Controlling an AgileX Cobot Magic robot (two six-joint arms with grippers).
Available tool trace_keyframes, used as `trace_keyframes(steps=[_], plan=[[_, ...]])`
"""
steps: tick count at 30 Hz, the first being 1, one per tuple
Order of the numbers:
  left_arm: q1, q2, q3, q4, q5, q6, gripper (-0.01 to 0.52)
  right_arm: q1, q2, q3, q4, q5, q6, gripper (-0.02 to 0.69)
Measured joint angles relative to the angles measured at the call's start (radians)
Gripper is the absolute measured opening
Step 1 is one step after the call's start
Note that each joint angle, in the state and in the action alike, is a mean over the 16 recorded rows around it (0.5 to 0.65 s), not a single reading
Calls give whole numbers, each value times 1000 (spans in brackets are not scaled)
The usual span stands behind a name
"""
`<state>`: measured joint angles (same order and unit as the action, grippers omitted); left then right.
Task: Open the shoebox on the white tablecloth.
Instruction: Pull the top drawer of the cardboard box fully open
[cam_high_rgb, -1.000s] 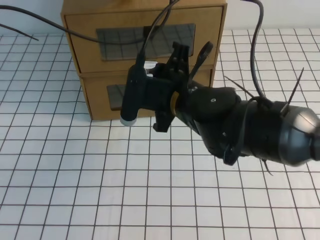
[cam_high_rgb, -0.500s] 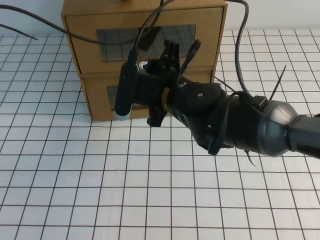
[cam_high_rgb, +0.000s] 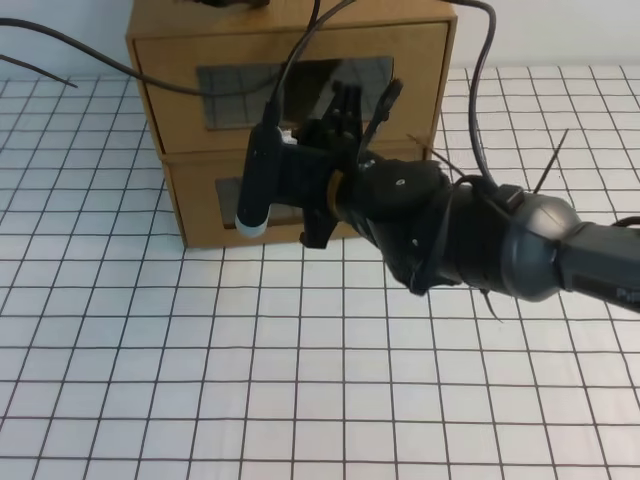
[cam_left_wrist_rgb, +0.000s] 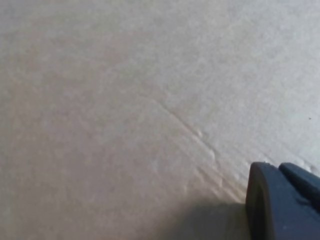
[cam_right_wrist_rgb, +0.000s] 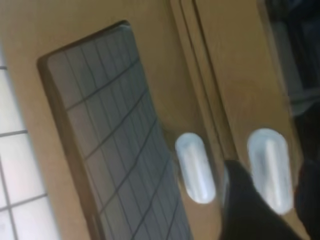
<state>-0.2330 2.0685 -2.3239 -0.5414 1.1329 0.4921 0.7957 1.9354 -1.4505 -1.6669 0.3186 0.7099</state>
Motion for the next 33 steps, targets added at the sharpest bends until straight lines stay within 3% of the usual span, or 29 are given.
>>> trace_keyframes(steps=[16, 33], plan=[[0, 0, 0, -10, 8, -2, -2, 0, 70, -70, -5, 18, -10, 213], [0, 0, 0, -11, 13, 0, -2, 3, 91, -96, -11, 82, -115, 85]])
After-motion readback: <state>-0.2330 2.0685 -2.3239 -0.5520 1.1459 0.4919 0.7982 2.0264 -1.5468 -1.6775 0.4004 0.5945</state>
